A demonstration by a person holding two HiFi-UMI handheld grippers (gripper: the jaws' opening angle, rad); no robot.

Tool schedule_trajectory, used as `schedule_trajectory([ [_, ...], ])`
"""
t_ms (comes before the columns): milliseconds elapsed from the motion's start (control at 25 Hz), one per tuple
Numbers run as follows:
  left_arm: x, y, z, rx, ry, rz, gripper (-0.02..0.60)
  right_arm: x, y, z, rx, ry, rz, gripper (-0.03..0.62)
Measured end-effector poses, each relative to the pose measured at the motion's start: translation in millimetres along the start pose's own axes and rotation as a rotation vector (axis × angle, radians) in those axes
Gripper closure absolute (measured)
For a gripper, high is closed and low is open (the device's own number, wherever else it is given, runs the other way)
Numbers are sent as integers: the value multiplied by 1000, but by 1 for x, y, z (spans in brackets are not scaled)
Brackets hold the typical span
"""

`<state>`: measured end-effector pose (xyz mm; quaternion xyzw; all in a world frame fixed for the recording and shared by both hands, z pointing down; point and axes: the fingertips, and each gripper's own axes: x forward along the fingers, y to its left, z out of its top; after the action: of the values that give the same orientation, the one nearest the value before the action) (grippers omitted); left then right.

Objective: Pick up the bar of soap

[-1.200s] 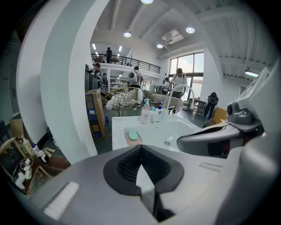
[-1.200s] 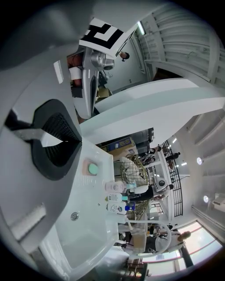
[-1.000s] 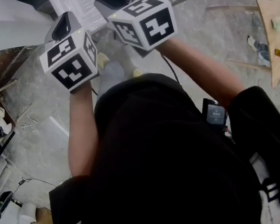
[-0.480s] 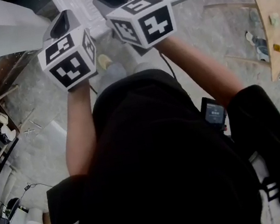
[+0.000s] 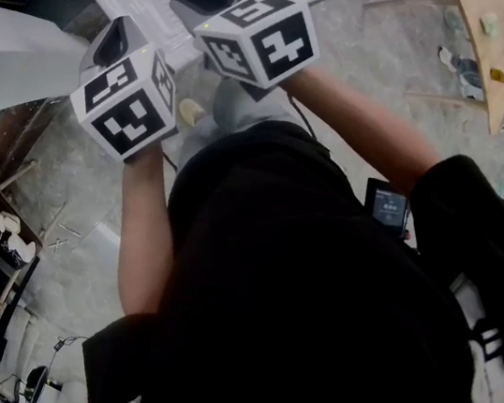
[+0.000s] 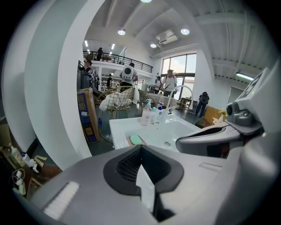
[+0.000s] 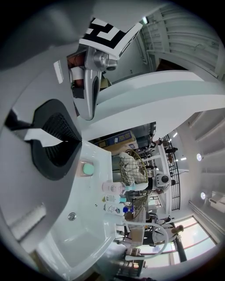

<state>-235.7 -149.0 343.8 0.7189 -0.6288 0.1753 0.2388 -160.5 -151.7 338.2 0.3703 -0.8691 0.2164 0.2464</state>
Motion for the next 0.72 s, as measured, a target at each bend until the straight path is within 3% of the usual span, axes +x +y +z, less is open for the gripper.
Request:
schedule_trajectory([
  [720, 41, 5, 24, 16, 13, -4, 584, 29, -33, 27, 9, -13, 1, 582],
])
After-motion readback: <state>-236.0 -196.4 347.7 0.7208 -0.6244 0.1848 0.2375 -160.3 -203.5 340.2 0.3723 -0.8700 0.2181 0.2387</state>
